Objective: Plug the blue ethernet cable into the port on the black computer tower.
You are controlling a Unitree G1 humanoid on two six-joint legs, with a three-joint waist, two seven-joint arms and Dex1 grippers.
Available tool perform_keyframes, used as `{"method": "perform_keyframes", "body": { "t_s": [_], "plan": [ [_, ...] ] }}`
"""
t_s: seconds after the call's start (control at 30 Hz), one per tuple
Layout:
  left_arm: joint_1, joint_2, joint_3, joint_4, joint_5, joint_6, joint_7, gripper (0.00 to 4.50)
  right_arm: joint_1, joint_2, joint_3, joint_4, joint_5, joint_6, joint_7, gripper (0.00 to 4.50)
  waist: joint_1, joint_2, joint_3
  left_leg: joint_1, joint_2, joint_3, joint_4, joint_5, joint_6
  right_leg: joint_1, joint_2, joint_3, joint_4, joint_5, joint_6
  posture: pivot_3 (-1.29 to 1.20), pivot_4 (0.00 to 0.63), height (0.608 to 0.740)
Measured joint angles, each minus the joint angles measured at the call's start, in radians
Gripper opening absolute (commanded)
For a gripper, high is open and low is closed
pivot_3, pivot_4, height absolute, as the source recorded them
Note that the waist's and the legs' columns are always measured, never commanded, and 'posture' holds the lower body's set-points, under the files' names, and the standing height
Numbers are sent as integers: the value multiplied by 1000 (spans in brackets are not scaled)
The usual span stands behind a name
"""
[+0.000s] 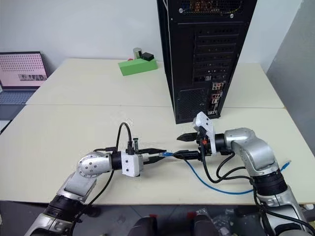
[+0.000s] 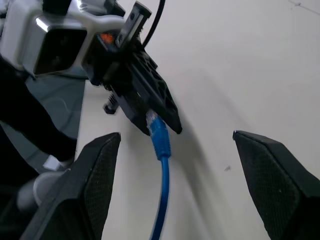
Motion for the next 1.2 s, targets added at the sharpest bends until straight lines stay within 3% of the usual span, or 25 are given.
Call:
{"method": "perform_keyframes", "body": {
  "t_s": [0.23,0.6,1.2],
  "plan": [
    [-35,1,2,97,133,-232,166,277,25,48,-30,-38,95,107,-103,3806,2,0,0,-1,0,0,0,0,0,0,0,-1,0,0,0,0,150,740],
    [-57,5,-1,122,214,-298,284,277,42,75,-17,-40,114,114,-173,3806,1,0,0,-1,0,0,0,0,0,0,0,-1,0,0,0,0,150,740],
    [-65,16,-5,123,239,-303,349,276,42,79,-19,-25,163,116,-212,113,0,0,0,-1,0,0,0,0,0,0,0,-1,0,0,0,0,150,740]
  ]
}}
